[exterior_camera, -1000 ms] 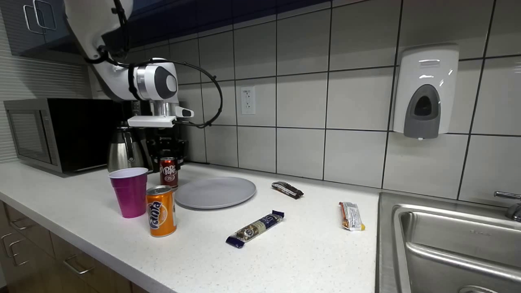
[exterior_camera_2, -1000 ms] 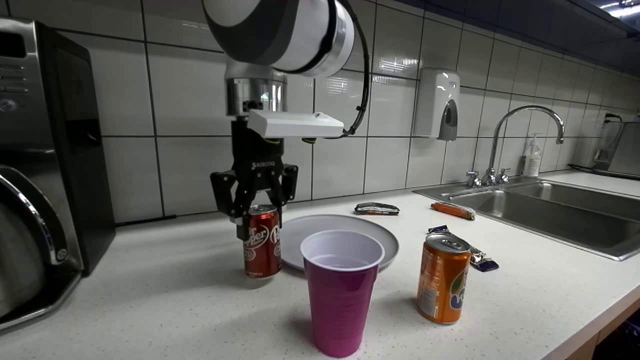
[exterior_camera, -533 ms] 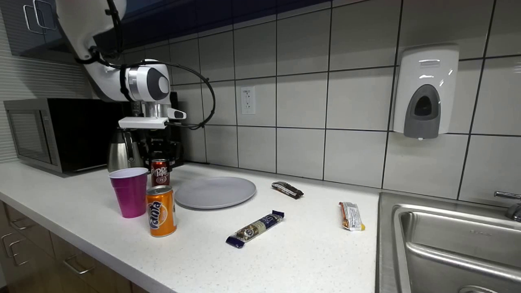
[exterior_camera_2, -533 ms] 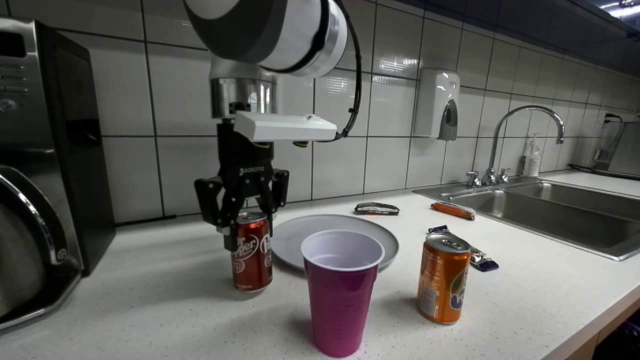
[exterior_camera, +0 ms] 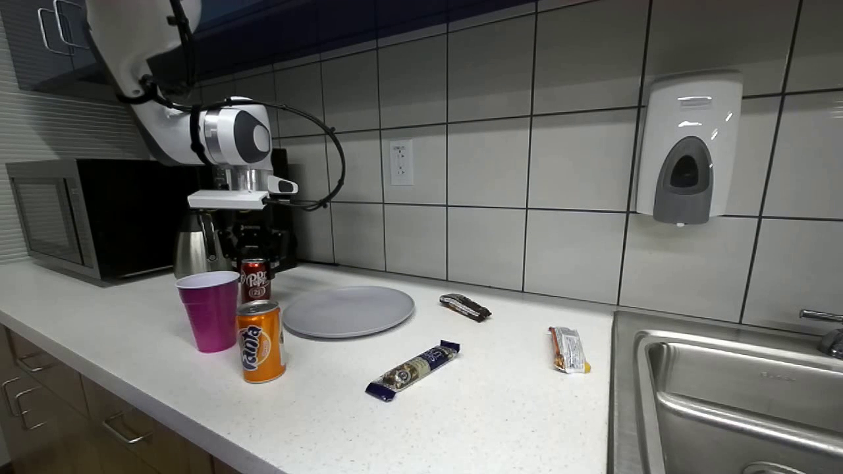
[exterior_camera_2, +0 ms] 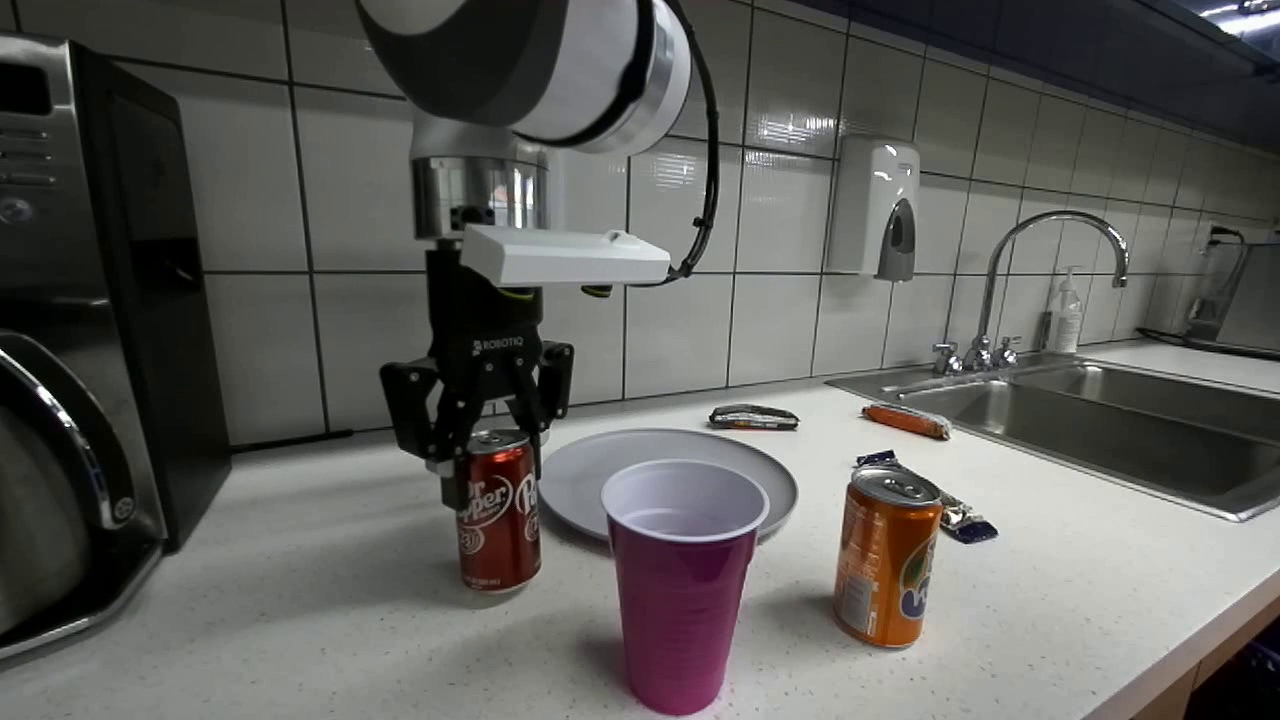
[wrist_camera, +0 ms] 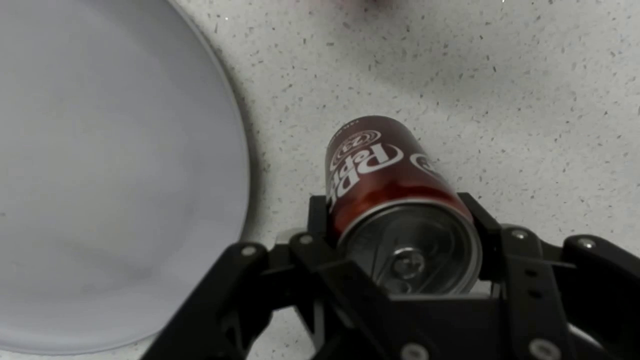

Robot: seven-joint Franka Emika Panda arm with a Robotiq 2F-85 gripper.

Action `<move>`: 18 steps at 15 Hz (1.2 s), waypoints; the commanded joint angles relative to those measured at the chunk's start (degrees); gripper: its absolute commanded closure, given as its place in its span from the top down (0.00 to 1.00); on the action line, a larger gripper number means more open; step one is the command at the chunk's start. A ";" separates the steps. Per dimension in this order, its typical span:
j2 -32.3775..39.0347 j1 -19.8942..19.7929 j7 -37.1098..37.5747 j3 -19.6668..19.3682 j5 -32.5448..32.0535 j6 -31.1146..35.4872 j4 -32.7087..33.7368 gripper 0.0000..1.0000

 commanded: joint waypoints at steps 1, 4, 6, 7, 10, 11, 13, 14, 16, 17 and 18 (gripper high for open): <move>-2.70 -0.34 -0.16 0.41 -1.13 -1.21 -1.76 0.88; -2.90 -0.34 0.01 0.37 -1.14 -1.24 -1.66 1.00; -3.16 -0.38 0.07 0.37 -1.09 -1.22 -1.56 1.00; -3.33 -0.41 0.11 0.33 -1.13 -1.18 -1.49 1.00; -3.95 -0.68 0.16 0.22 -1.03 -1.01 -1.37 1.00; -4.16 -0.83 0.22 0.13 -0.97 -0.93 -1.34 1.00; -4.76 -1.32 0.15 -0.02 -0.77 -0.75 -1.43 1.00; -5.22 -1.69 0.03 -0.06 -0.58 -0.62 -1.54 1.00; -6.18 -2.44 -0.13 -0.19 -0.32 -0.36 -1.75 1.00; -6.78 -2.93 -0.25 -0.25 -0.17 -0.15 -1.98 1.00; -7.25 -3.33 -0.27 -0.38 -0.16 0.00 -2.09 1.00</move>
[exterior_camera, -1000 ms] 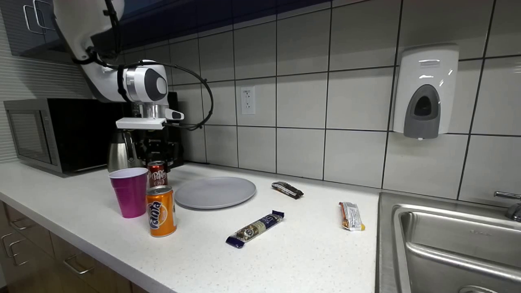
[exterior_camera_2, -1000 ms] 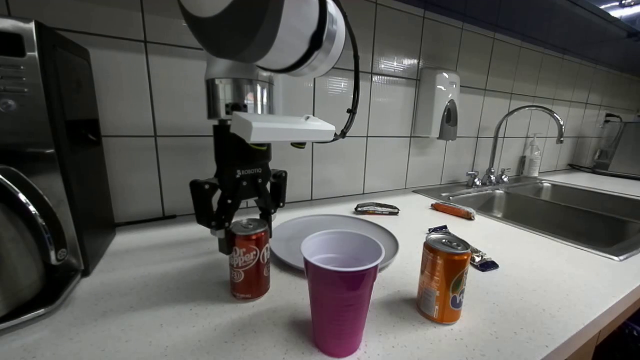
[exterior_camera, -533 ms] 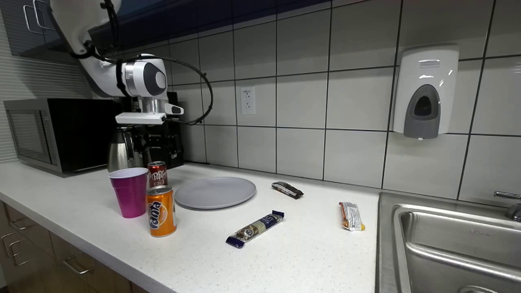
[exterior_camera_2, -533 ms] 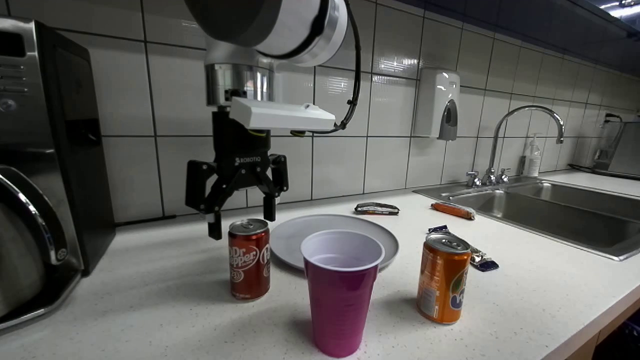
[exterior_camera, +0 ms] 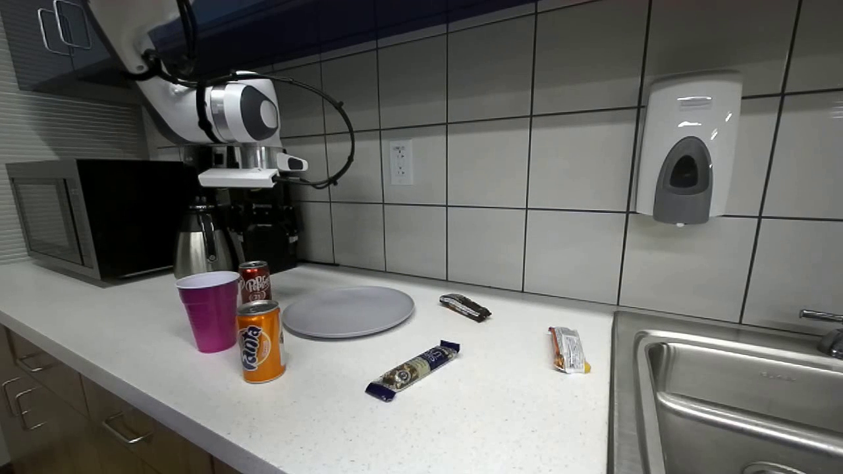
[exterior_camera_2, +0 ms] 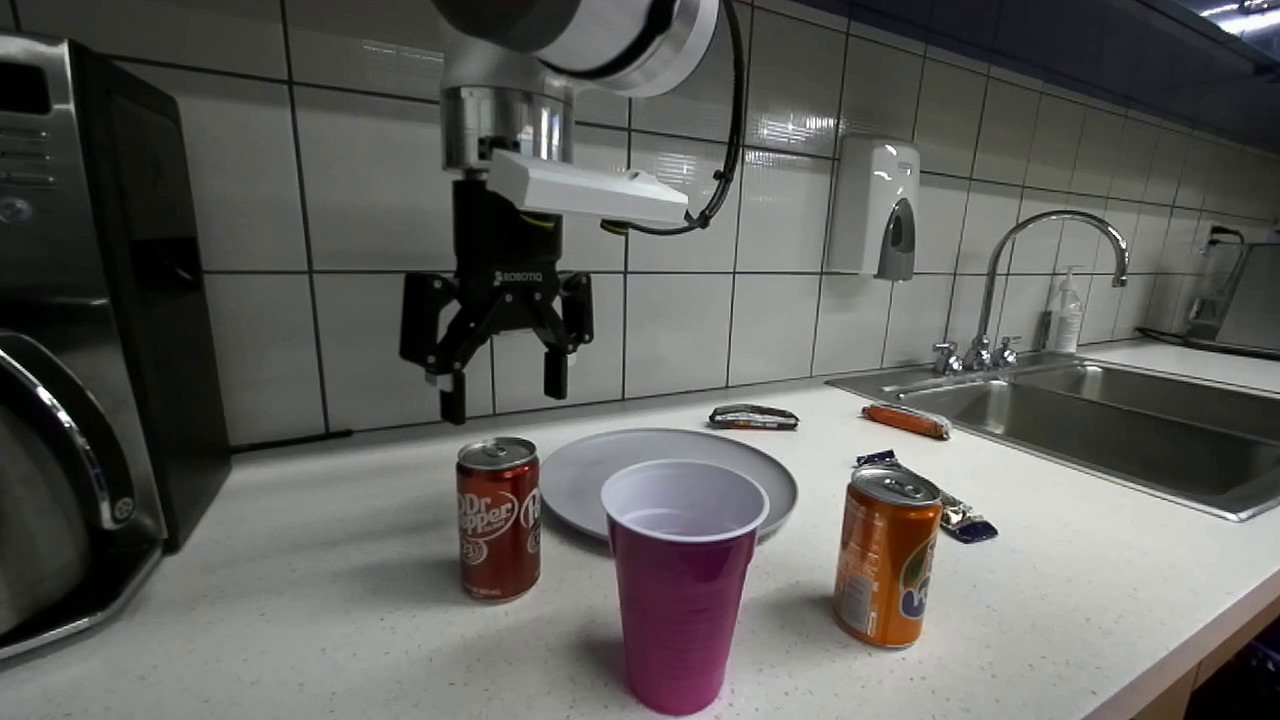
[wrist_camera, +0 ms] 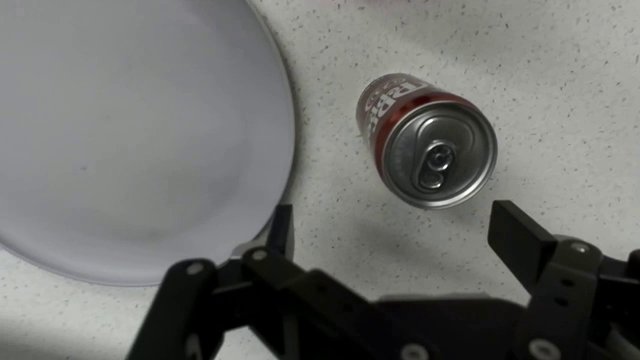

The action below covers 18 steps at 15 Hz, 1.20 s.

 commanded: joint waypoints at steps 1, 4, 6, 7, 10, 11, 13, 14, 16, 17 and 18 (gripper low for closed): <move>-3.89 -2.00 -0.32 -0.03 -0.16 0.17 -2.39 1.00; -5.45 -3.45 -0.34 -0.62 -0.22 0.59 -3.27 1.00; -6.27 -4.32 -0.07 -1.14 -0.35 0.68 -4.06 1.00; -6.69 -4.77 0.09 -1.42 -0.36 0.76 -4.59 1.00; -7.79 -5.67 1.24 -2.53 -0.98 0.85 -6.07 1.00; -8.07 -5.71 2.11 -3.13 -1.74 1.04 -6.49 1.00; -8.60 -6.42 2.84 -4.22 -2.15 1.86 -7.81 1.00; -9.00 -6.68 3.43 -4.74 -2.55 2.33 -8.54 1.00; -9.81 -7.34 4.68 -5.76 -3.30 3.38 -10.05 1.00; -10.17 -7.81 5.18 -6.25 -3.40 3.79 -10.79 1.00; -10.61 -8.26 5.77 -6.72 -3.42 4.28 -11.60 1.00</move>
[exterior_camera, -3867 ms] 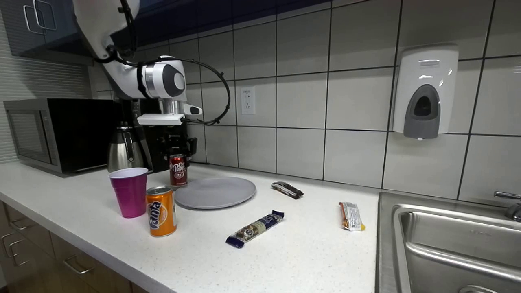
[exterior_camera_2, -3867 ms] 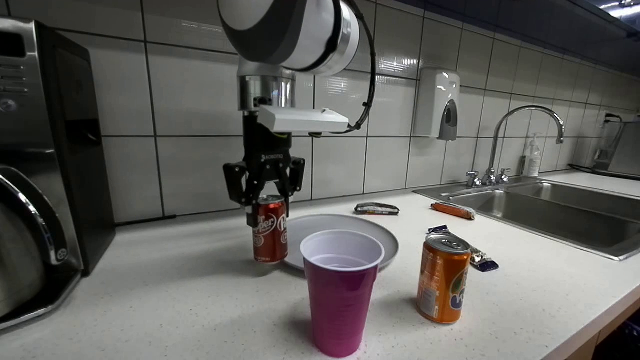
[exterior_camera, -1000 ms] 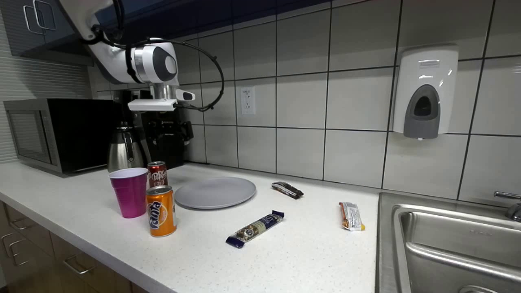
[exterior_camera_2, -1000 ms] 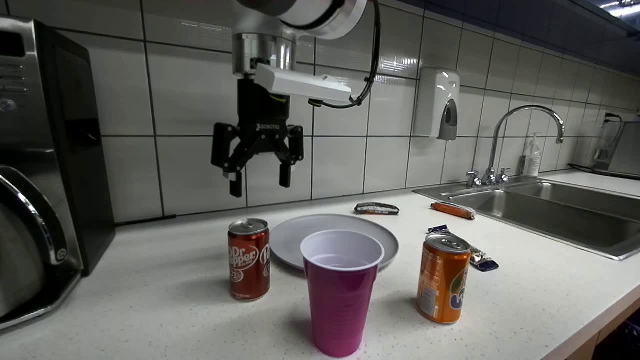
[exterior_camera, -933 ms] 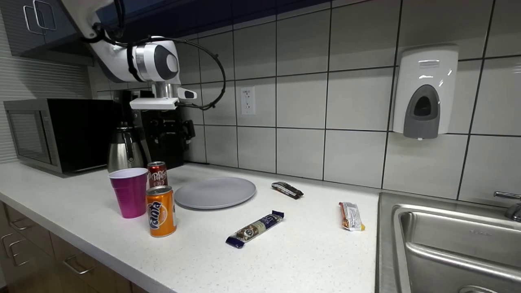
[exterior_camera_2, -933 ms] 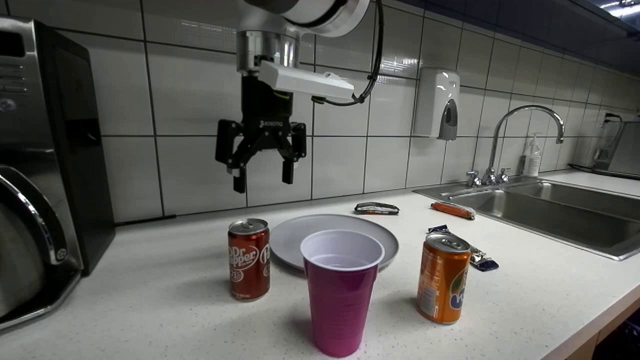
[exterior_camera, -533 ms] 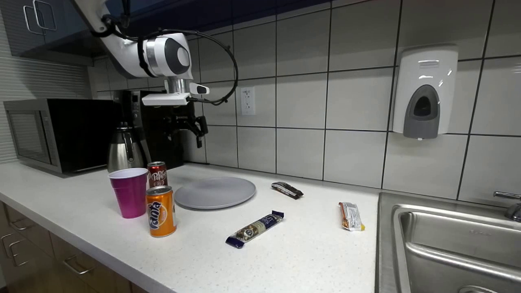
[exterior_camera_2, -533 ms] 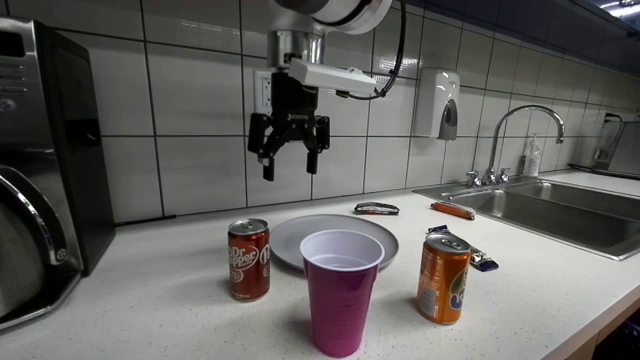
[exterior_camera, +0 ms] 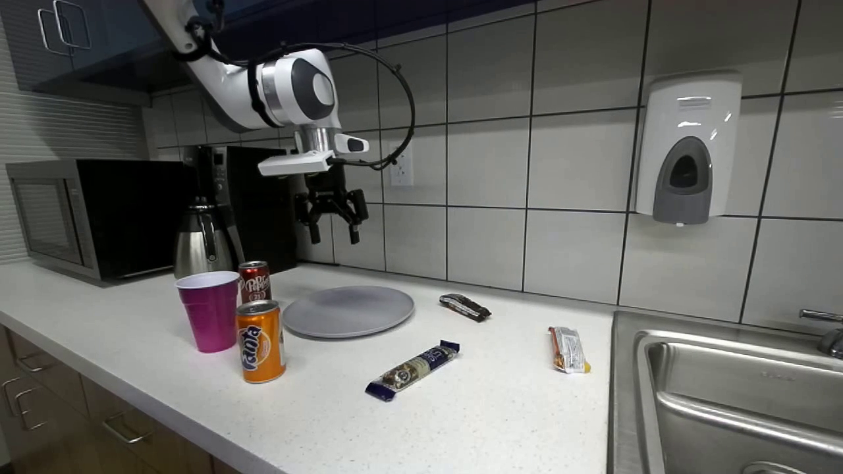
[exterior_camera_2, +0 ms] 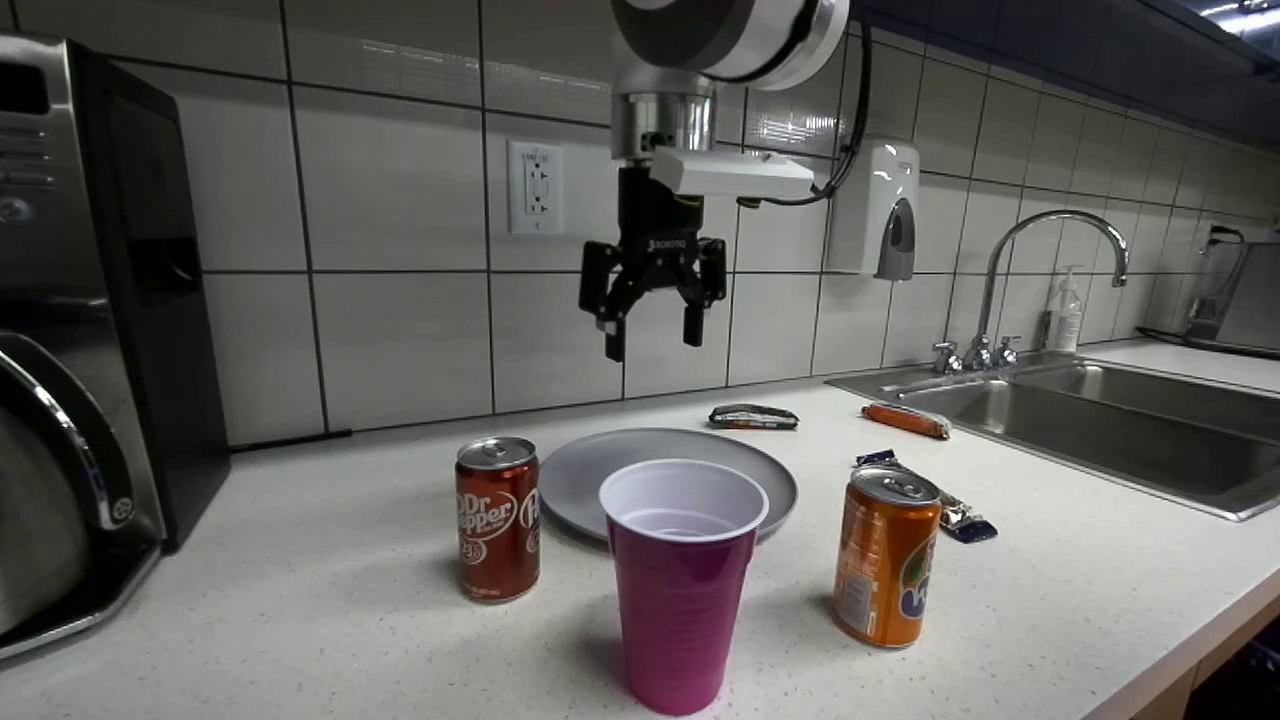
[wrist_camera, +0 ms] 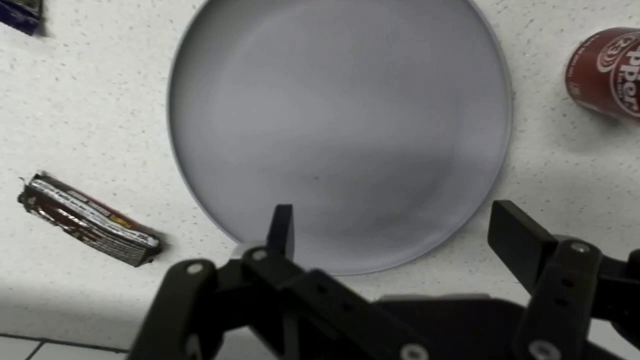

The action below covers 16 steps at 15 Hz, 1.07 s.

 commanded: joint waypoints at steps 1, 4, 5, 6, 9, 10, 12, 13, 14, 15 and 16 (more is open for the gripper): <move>-3.82 -1.92 3.55 -1.03 -1.55 2.64 -5.17 1.00; -4.98 -3.44 4.93 -2.30 -1.19 3.93 -7.21 1.00; -5.45 -4.01 5.37 -2.66 -0.88 4.38 -8.01 1.00; -5.89 -4.47 5.92 -3.04 -0.91 4.82 -8.73 1.00; -7.47 -5.83 7.41 -4.04 -0.85 6.11 -11.39 1.00; -8.44 -6.02 8.23 -4.20 -0.87 6.03 -12.37 1.00; -10.13 -6.29 9.99 -4.49 -1.15 5.86 -14.18 1.00; -10.99 -6.50 10.82 -4.61 -1.23 5.80 -15.11 1.00; -11.74 -6.69 11.55 -4.66 -1.23 5.68 -15.89 1.00; -12.67 -6.86 12.21 -4.76 -1.41 5.79 -17.02 1.00; -13.36 -7.05 12.77 -4.86 -1.50 5.88 -17.83 1.00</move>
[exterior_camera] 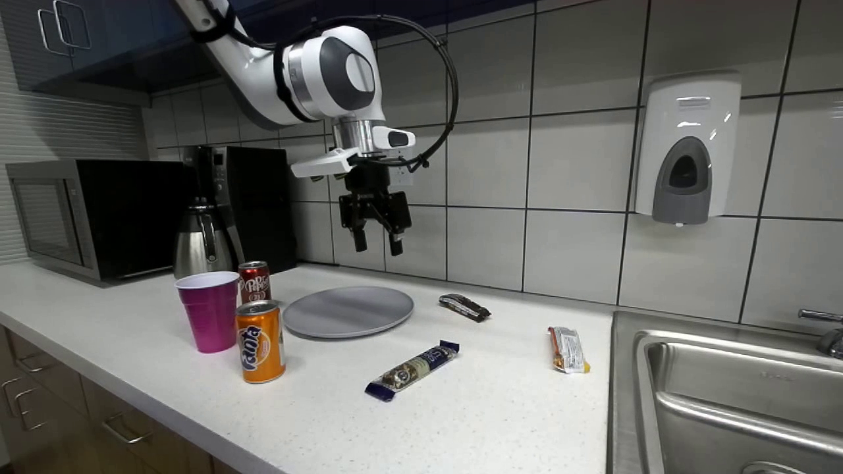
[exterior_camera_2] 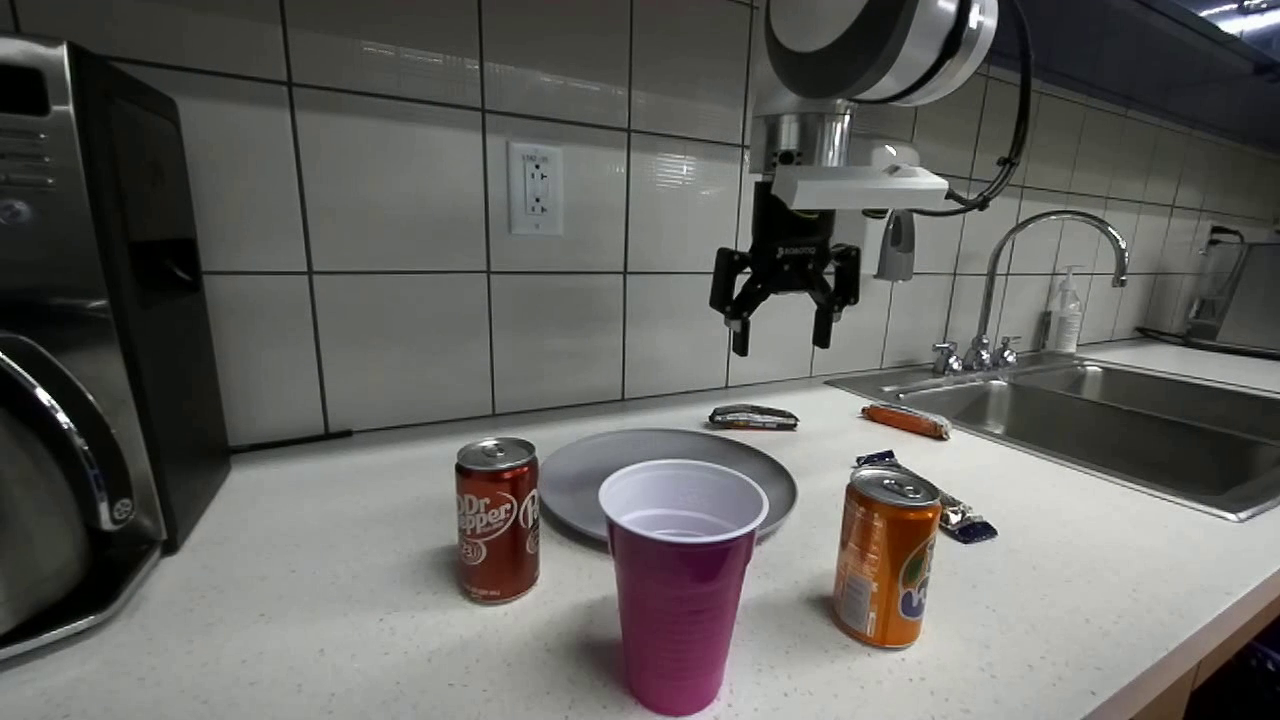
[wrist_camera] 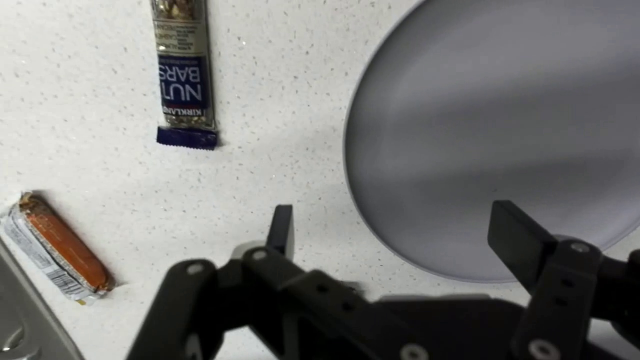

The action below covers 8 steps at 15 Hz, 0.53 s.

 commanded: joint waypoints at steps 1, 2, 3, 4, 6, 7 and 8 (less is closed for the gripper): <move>-5.26 -1.55 3.60 0.25 -1.47 0.93 -5.73 1.00; -5.81 -1.91 3.99 0.18 -1.51 1.02 -6.59 1.00; -6.38 -2.39 4.42 0.07 -1.54 1.16 -7.51 1.00; -6.86 -2.91 4.80 -0.05 -1.58 1.15 -8.24 1.00; -7.40 -4.29 5.10 -0.62 -1.76 1.81 -9.87 1.00; -7.62 -4.94 5.10 -0.91 -1.81 2.08 -10.48 1.00; -7.78 -5.55 5.08 -1.30 -1.95 2.51 -11.14 1.00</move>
